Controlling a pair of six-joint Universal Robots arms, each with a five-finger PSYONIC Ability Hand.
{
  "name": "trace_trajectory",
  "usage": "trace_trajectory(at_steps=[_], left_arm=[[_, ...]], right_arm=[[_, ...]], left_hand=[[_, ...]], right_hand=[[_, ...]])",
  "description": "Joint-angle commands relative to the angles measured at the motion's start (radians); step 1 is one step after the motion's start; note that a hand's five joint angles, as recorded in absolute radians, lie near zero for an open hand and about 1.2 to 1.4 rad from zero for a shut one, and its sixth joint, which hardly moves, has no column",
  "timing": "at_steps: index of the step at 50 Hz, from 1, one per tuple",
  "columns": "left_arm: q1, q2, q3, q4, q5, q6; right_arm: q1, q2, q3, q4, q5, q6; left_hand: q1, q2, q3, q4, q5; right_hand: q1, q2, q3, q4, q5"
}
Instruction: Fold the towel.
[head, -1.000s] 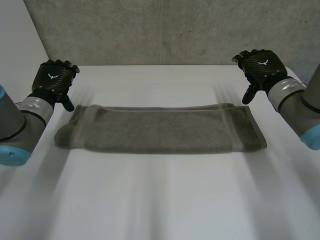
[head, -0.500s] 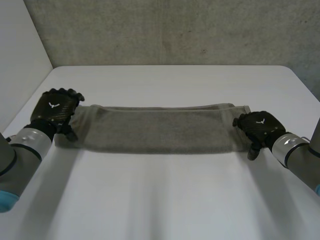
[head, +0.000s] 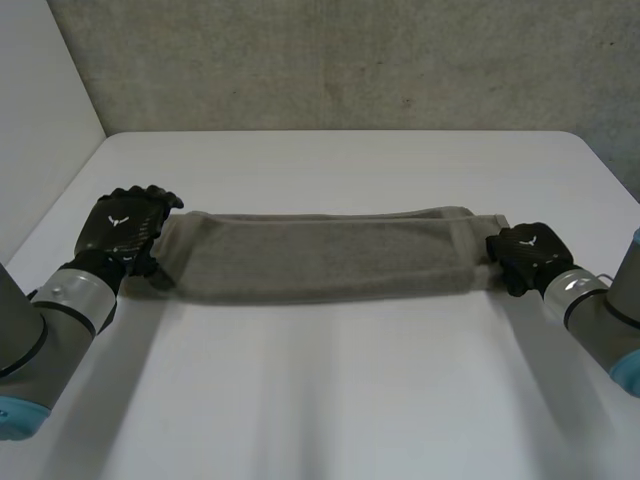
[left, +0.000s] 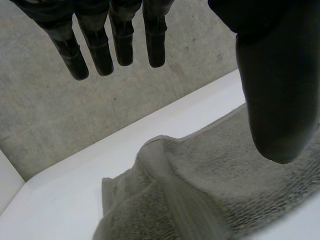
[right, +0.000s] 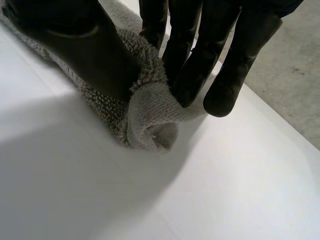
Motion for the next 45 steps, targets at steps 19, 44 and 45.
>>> trace_trajectory(at_steps=[19, 44, 45], left_arm=[[0.018, 0.019, -0.026, 0.024, 0.005, 0.002], [0.018, 0.017, -0.057, 0.05, 0.005, 0.007], [0.016, 0.017, -0.06, 0.05, 0.005, 0.009]], right_arm=[[-0.202, -0.161, -0.283, 0.307, -0.04, -0.158], [0.752, 0.296, -0.639, 0.284, 0.22, -0.175], [0.754, 0.287, -0.632, 0.283, 0.245, -0.193]], left_hand=[[-0.059, -0.056, -0.063, -0.066, -0.019], [-0.062, -0.059, -0.066, -0.069, -0.022], [-0.062, -0.059, -0.066, -0.069, -0.022]], right_hand=[[0.087, 0.095, 0.102, 0.063, 0.07], [-0.819, -0.811, -0.804, -0.843, -0.836], [-1.135, -1.127, -1.12, -1.159, -1.151]])
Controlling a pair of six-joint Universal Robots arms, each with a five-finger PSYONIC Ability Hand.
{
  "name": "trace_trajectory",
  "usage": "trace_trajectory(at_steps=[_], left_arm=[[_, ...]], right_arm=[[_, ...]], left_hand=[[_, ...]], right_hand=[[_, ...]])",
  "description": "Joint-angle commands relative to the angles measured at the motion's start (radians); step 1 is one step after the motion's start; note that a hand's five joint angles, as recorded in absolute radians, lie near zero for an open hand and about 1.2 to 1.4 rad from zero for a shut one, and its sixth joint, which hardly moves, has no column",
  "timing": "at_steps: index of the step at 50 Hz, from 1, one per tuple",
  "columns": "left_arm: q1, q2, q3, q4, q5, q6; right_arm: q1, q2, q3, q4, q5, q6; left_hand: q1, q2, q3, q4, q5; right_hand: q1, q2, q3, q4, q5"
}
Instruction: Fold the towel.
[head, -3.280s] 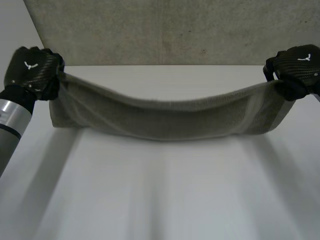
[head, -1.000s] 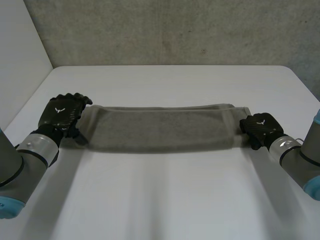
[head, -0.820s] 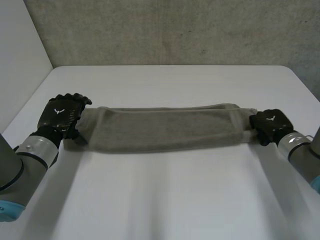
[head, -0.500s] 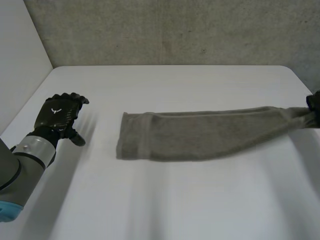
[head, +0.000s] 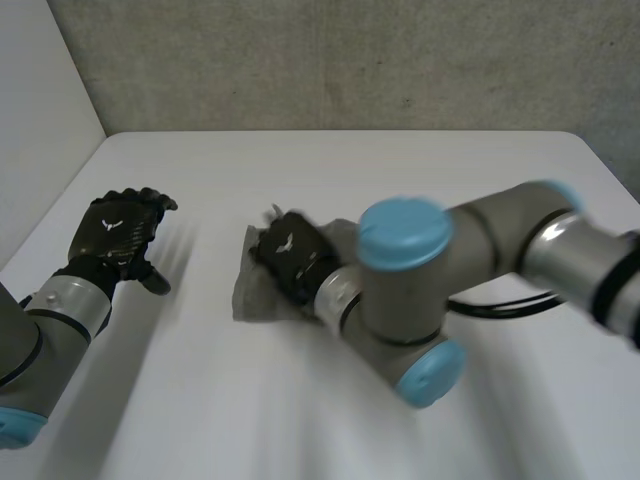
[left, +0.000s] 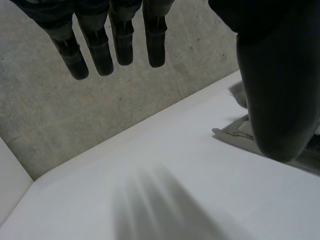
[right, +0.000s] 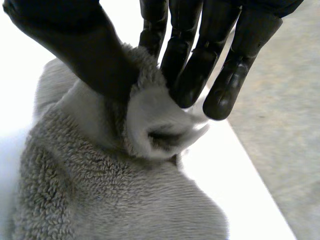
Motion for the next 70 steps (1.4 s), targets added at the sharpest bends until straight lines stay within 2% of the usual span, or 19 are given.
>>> trace_trajectory(at_steps=[1, 3, 7, 9, 15, 18, 22, 28, 29, 30, 32, 35, 37, 43, 48, 53, 55, 58, 70], left_arm=[[-0.003, 0.0, -0.012, 0.004, 0.0, 0.003], [-0.004, 0.0, -0.015, 0.007, 0.002, 0.005], [-0.006, 0.0, -0.015, 0.007, 0.002, 0.007], [-0.009, 0.0, -0.015, 0.007, 0.002, 0.007], [-0.016, 0.002, -0.015, 0.007, 0.002, 0.007], [-0.03, 0.005, -0.016, 0.005, 0.003, 0.007], [-0.064, 0.006, -0.013, 0.005, 0.005, 0.007], [-0.177, 0.011, 0.007, 0.004, 0.005, 0.005], [-0.212, 0.011, 0.02, 0.004, 0.008, 0.005], [-0.213, 0.011, 0.02, 0.004, 0.008, 0.005], [-0.294, 0.006, 0.057, 0.002, 0.005, 0.002], [-0.339, -0.005, 0.082, -0.002, 0.005, 0.0], [-0.415, -0.043, 0.134, -0.002, 0.003, 0.002], [-0.509, -0.194, 0.285, -0.007, -0.012, 0.003], [-0.513, -0.278, 0.358, -0.007, -0.018, 0.007], [-0.51, -0.411, 0.485, -0.008, -0.098, 0.008], [-0.5, -0.465, 0.54, -0.013, -0.162, 0.011], [-0.484, -0.486, 0.562, -0.022, -0.205, 0.011], [-0.406, -0.459, 0.498, -0.103, -0.247, 0.057]], right_arm=[[0.031, 0.076, -0.031, 0.001, 0.088, -0.104], [0.023, 0.022, 0.001, -0.005, 0.117, -0.088], [0.012, -0.082, 0.084, -0.024, 0.121, -0.02], [-0.043, -0.192, 0.193, -0.05, 0.116, 0.073], [-0.17, -0.324, 0.36, -0.083, 0.102, 0.17], [-0.238, -0.372, 0.471, -0.088, 0.078, 0.192], [-0.35, -0.39, 0.608, -0.131, -0.016, 0.198], [-0.433, -0.381, 0.719, -0.247, -0.083, 0.198], [-0.433, -0.381, 0.719, -0.248, -0.083, 0.198], [-0.442, -0.378, 0.725, -0.258, -0.086, 0.199], [-0.449, -0.373, 0.727, -0.26, -0.088, 0.199], [-0.454, -0.362, 0.732, -0.258, -0.086, 0.199], [-0.456, -0.356, 0.735, -0.26, -0.085, 0.199], [-0.454, -0.349, 0.756, -0.26, -0.08, 0.199], [-0.445, -0.35, 0.77, -0.268, -0.079, 0.199], [-0.442, -0.353, 0.782, -0.275, -0.079, 0.199], [-0.442, -0.352, 0.785, -0.287, -0.077, 0.201], [-0.44, -0.35, 0.79, -0.303, -0.077, 0.199], [-0.442, -0.345, 0.791, -0.363, -0.077, 0.199]], left_hand=[[-0.06, -0.055, -0.066, -0.065, -0.02], [-0.06, -0.055, -0.066, -0.065, -0.02], [-0.063, -0.058, -0.069, -0.068, -0.023], [-0.06, -0.055, -0.066, -0.065, -0.02], [-0.063, -0.058, -0.069, -0.068, -0.023], [-0.063, -0.058, -0.069, -0.068, -0.023], [-0.063, -0.058, -0.069, -0.068, -0.023], [-0.054, -0.049, -0.06, -0.059, -0.014], [-0.051, -0.046, -0.057, -0.056, -0.011], [-0.051, -0.046, -0.057, -0.056, -0.011], [-0.048, -0.043, -0.054, -0.053, -0.009], [-0.048, -0.043, -0.054, -0.053, -0.009], [-0.048, -0.043, -0.054, -0.053, -0.009], [-0.039, -0.034, -0.045, -0.044, 0.0], [-0.036, -0.031, -0.042, -0.041, 0.003], [-0.034, -0.028, -0.04, -0.038, 0.006], [-0.034, -0.028, -0.04, -0.038, 0.006], [-0.034, -0.028, -0.04, -0.038, 0.006], [-0.036, -0.031, -0.042, -0.041, 0.003]], right_hand=[[-1.037, -1.032, -1.047, -1.044, -1.042], [-1.037, -1.032, -1.047, -1.044, -1.042], [-1.037, -1.032, -1.047, -1.044, -1.042], [-1.037, -1.032, -1.047, -1.044, -1.042], [-1.037, -1.032, -1.047, -1.044, -1.042], [-1.037, -1.032, -1.047, -1.044, -1.042], [-1.037, -1.032, -1.047, -1.044, -1.042], [-1.022, -1.017, -1.032, -1.029, -1.026], [-1.021, -1.016, -1.031, -1.028, -1.025], [-0.957, -0.952, -0.967, -0.964, -0.962], [-0.936, -0.931, -0.946, -0.943, -0.941], [-0.936, -0.931, -0.946, -0.943, -0.94], [-0.933, -0.928, -0.943, -0.94, -0.937], [-0.933, -0.928, -0.943, -0.94, -0.937], [-0.933, -0.928, -0.943, -0.94, -0.937], [-0.93, -0.925, -0.94, -0.937, -0.934], [-0.918, -0.914, -0.928, -0.925, -0.923], [-0.91, -0.905, -0.919, -0.916, -0.914], [-0.745, -0.74, -0.755, -0.752, -0.75]])
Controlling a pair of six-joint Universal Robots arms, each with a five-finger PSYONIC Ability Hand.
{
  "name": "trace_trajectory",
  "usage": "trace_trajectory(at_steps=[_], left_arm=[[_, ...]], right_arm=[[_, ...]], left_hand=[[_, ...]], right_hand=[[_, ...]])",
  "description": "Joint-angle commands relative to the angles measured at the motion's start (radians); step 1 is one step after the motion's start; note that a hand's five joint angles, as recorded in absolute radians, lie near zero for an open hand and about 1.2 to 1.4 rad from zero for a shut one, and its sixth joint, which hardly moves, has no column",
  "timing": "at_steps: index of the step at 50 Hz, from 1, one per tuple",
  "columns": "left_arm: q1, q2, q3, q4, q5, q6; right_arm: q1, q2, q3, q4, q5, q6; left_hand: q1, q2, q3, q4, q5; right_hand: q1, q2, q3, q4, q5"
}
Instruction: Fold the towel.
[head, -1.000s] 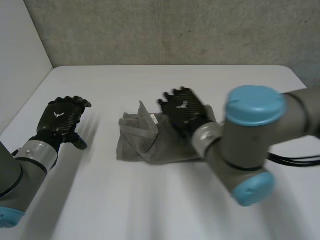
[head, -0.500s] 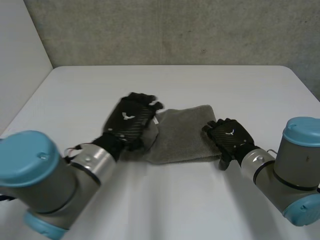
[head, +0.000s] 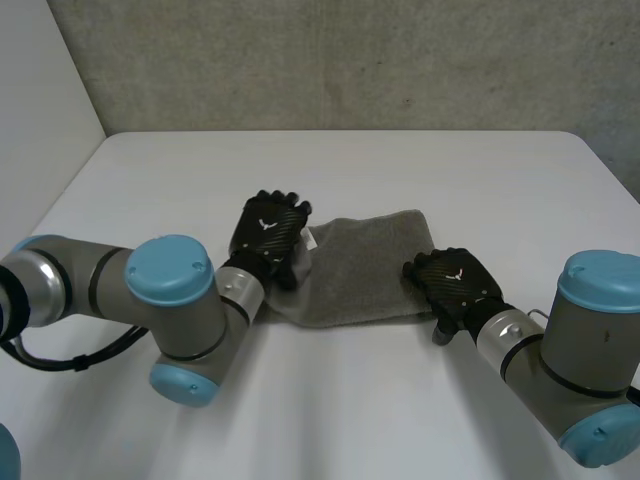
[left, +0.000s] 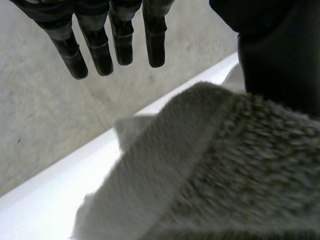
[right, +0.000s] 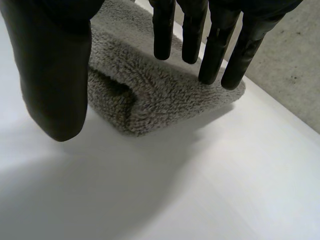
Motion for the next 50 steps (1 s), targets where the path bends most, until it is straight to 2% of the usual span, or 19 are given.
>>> trace_trajectory(at_steps=[1, 6, 13, 15, 18, 20, 29, 37, 39, 42, 44, 48, 50], left_arm=[[0.053, 0.05, -0.073, -0.043, -0.032, 0.05], [0.09, 0.107, -0.141, -0.038, -0.08, 0.077], [0.079, 0.181, -0.248, -0.034, -0.092, 0.076], [0.073, 0.193, -0.268, -0.031, -0.092, 0.076], [0.05, 0.214, -0.291, -0.031, -0.092, 0.071], [0.038, 0.233, -0.305, -0.031, -0.094, 0.07], [0.048, 0.325, -0.366, -0.031, -0.092, 0.067], [0.079, 0.432, -0.426, -0.032, -0.086, 0.067], [0.1, 0.48, -0.451, -0.032, -0.081, 0.071], [0.108, 0.497, -0.46, -0.032, -0.081, 0.071], [0.116, 0.512, -0.465, -0.032, -0.08, 0.07], [0.122, 0.514, -0.463, -0.031, -0.08, 0.07], [0.125, 0.511, -0.449, -0.031, -0.081, 0.068]], right_arm=[[-0.002, 0.002, 0.0, -0.037, 0.0, 0.0], [-0.002, 0.004, -0.002, -0.041, -0.002, 0.001], [-0.002, 0.044, -0.014, -0.049, 0.0, 0.0], [-0.002, 0.062, -0.02, -0.05, -0.002, 0.0], [-0.002, 0.067, -0.023, -0.049, 0.0, -0.003], [-0.011, 0.064, -0.025, -0.04, 0.003, -0.011], [-0.046, -0.038, 0.009, 0.014, -0.015, -0.002], [-0.121, -0.122, 0.039, 0.232, -0.118, -0.04], [-0.176, -0.163, 0.029, 0.351, -0.156, -0.1], [-0.216, -0.188, 0.018, 0.397, -0.173, -0.144], [-0.268, -0.222, -0.028, 0.456, -0.195, -0.25], [-0.229, -0.23, -0.111, 0.48, -0.183, -0.307], [-0.094, -0.223, -0.212, 0.483, -0.18, -0.284]], left_hand=[[-0.035, -0.029, -0.043, -0.036, 0.002], [-0.035, -0.029, -0.043, -0.036, 0.002], [-0.05, -0.043, -0.057, -0.051, -0.013], [-0.053, -0.046, -0.06, -0.054, -0.016], [-0.055, -0.049, -0.063, -0.057, -0.018], [-0.058, -0.052, -0.066, -0.059, -0.021], [-0.064, -0.058, -0.072, -0.065, -0.027], [-0.085, -0.079, -0.092, -0.086, -0.048], [-0.091, -0.084, -0.098, -0.092, -0.054], [-0.091, -0.084, -0.098, -0.092, -0.054], [-0.091, -0.084, -0.098, -0.092, -0.054], [-0.091, -0.084, -0.098, -0.092, -0.054], [-0.091, -0.084, -0.098, -0.092, -0.054]], right_hand=[[0.086, 0.081, 0.08, 0.078, 0.066], [0.189, 0.184, 0.183, 0.181, 0.168], [0.391, 0.387, 0.386, 0.384, 0.371], [0.581, 0.577, 0.575, 0.574, 0.561], [0.703, 0.698, 0.697, 0.695, 0.682], [0.989, 0.984, 0.983, 0.981, 0.968], [1.004, 0.999, 0.998, 0.996, 0.984], [1.004, 0.999, 0.998, 0.996, 0.984], [1.004, 0.999, 0.998, 0.996, 0.984], [1.004, 0.999, 0.998, 0.996, 0.984], [1.004, 0.999, 0.998, 0.996, 0.984], [1.004, 0.999, 0.998, 0.996, 0.984], [1.004, 0.999, 0.998, 0.996, 0.984]])
